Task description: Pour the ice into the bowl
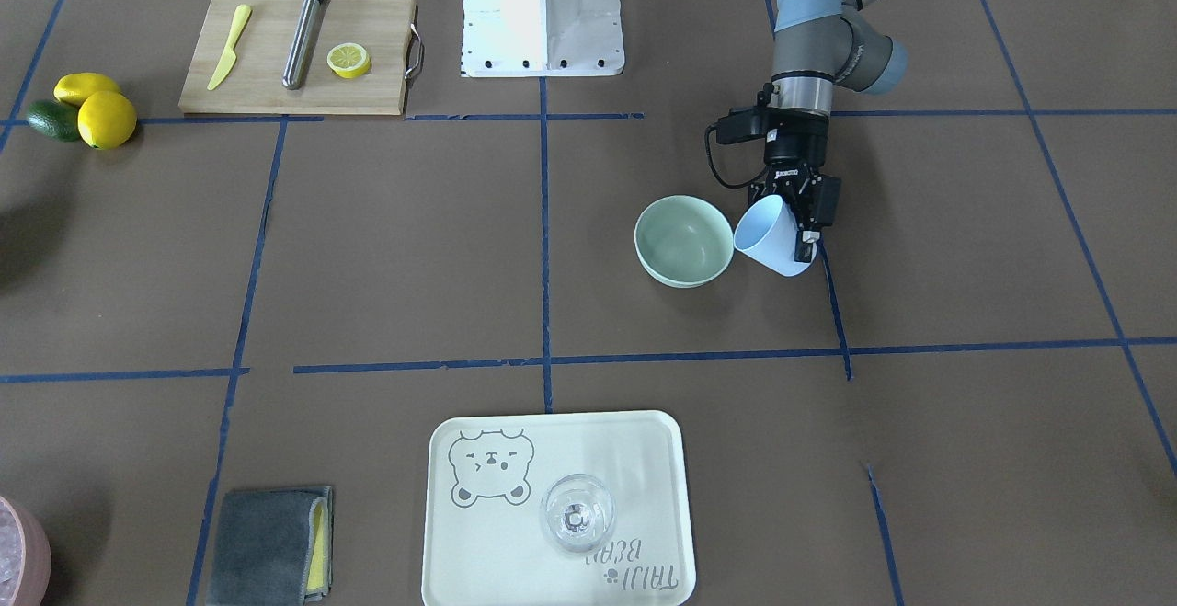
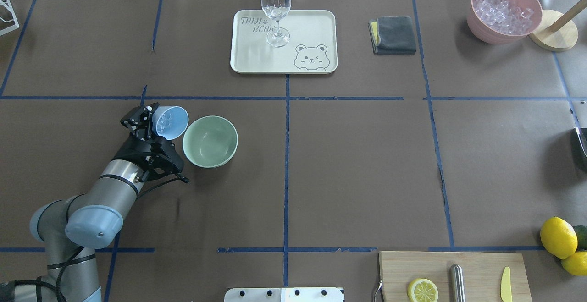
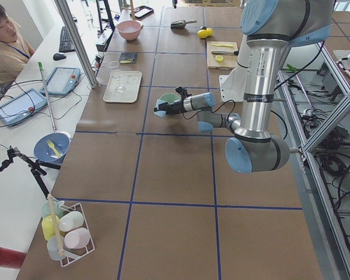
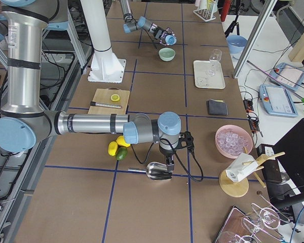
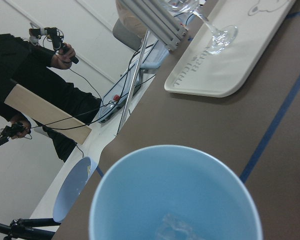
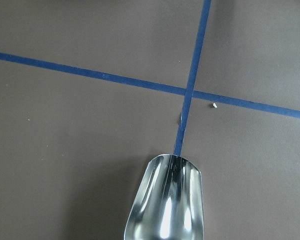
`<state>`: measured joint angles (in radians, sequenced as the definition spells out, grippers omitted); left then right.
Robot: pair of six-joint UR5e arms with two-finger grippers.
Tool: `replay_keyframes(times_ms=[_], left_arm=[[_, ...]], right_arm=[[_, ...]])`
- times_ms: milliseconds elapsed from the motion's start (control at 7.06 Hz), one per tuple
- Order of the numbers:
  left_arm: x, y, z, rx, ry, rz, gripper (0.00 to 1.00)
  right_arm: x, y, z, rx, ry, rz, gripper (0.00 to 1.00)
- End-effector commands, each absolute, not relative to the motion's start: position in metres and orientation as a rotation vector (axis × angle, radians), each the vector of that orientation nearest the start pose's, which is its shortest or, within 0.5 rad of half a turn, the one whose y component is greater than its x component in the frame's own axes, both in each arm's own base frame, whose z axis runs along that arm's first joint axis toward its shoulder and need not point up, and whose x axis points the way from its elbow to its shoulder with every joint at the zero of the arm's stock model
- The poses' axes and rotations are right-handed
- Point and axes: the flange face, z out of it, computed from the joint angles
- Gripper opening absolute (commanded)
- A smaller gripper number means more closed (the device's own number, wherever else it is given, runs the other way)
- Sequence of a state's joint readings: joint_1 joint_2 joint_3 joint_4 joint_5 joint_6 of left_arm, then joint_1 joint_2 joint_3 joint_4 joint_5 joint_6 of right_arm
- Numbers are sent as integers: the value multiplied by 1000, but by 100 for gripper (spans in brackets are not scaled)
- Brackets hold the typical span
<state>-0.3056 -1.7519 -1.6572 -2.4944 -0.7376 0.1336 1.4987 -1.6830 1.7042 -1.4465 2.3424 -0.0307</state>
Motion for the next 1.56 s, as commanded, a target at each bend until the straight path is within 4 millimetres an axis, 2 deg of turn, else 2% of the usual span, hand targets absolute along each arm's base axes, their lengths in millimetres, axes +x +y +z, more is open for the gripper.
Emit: replay_keyframes(times_ms=[0, 567, 1417], left_arm=[[489, -360, 398, 1319, -143, 814, 0], [480, -363, 397, 1314, -439, 1018, 0], [479, -361, 395, 1242, -777, 1267, 0]], right_arm=[[31, -456, 633, 121, -774, -153, 100], [31, -457, 633, 123, -774, -155, 100], [31, -457, 633, 121, -774, -153, 100]])
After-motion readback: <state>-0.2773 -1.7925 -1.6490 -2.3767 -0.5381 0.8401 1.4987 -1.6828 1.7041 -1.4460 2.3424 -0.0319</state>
